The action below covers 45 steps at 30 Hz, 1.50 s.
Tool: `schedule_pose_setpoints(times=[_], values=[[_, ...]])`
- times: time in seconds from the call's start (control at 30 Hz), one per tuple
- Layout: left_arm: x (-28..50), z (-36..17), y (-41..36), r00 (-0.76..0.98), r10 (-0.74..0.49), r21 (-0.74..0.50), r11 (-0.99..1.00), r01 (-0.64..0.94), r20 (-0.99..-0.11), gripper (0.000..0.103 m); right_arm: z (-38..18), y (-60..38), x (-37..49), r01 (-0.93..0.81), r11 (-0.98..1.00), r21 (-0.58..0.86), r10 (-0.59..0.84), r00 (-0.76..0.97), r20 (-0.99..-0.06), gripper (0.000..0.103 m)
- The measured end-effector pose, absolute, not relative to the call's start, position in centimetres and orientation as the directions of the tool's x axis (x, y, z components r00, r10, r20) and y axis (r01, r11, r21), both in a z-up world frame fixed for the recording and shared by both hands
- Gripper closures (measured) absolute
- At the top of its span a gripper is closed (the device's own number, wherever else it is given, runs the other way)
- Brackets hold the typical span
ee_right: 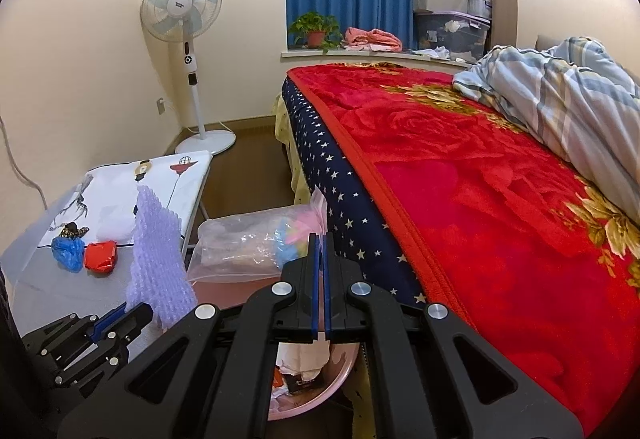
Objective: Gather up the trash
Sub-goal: 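Open both grippers to drop the mesh and clear bag into the bin, then move both open grippers back toward the blue and red plastic bags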
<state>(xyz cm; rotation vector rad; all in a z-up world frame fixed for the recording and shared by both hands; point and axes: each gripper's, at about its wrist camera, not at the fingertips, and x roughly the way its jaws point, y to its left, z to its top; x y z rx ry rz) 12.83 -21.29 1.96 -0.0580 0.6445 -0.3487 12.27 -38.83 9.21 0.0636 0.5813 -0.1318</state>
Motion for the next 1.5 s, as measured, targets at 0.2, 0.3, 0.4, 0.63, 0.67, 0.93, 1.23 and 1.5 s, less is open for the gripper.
schedule_pose_setpoints(times=[0.2,0.3,0.4,0.63,0.67,0.93,1.23,1.5], values=[[13.1,1.7,-21.3,0.724,-0.362,-0.182,0.931,0.317,-0.587,0.095,9.0,-38.8,12.5,0.146,0.989,0.016,-0.113,0.822,-0.558,0.101],[13.3,1.3,-21.4,0.697,-0.399,-0.21,0.915,0.344,-0.596,0.09,8.9,-38.8,12.6,0.152,0.988,0.015,-0.118,0.818,-0.563,0.099],[13.3,0.8,-21.3,0.682,-0.414,-0.226,0.908,0.352,-0.603,0.068,8.8,-39.0,12.5,0.169,0.985,0.021,-0.128,0.813,-0.568,0.09],[13.1,1.3,-18.7,0.717,-0.384,-0.235,0.923,0.304,-0.582,0.068,9.3,-38.7,12.0,0.165,0.985,0.043,-0.116,0.832,-0.542,0.072],[13.0,1.4,-18.3,0.724,-0.376,-0.234,0.926,0.295,-0.578,0.068,9.4,-38.4,12.0,0.158,0.986,0.046,-0.109,0.836,-0.538,0.072],[13.0,1.9,-13.2,0.786,-0.3,-0.225,0.952,0.209,-0.541,0.071,9.8,-35.3,12.5,0.068,0.996,0.05,-0.035,0.873,-0.487,0.072],[13.9,1.8,-7.1,0.829,-0.192,-0.222,0.971,0.083,-0.526,0.079,9.2,-29.9,14.8,-0.051,0.996,0.075,0.08,0.886,-0.457,0.072],[14.3,1.1,-2.7,0.85,-0.107,-0.209,0.978,-0.003,-0.516,0.08,7.2,-24.6,17.7,-0.187,0.977,0.106,0.215,0.861,-0.46,0.072]])
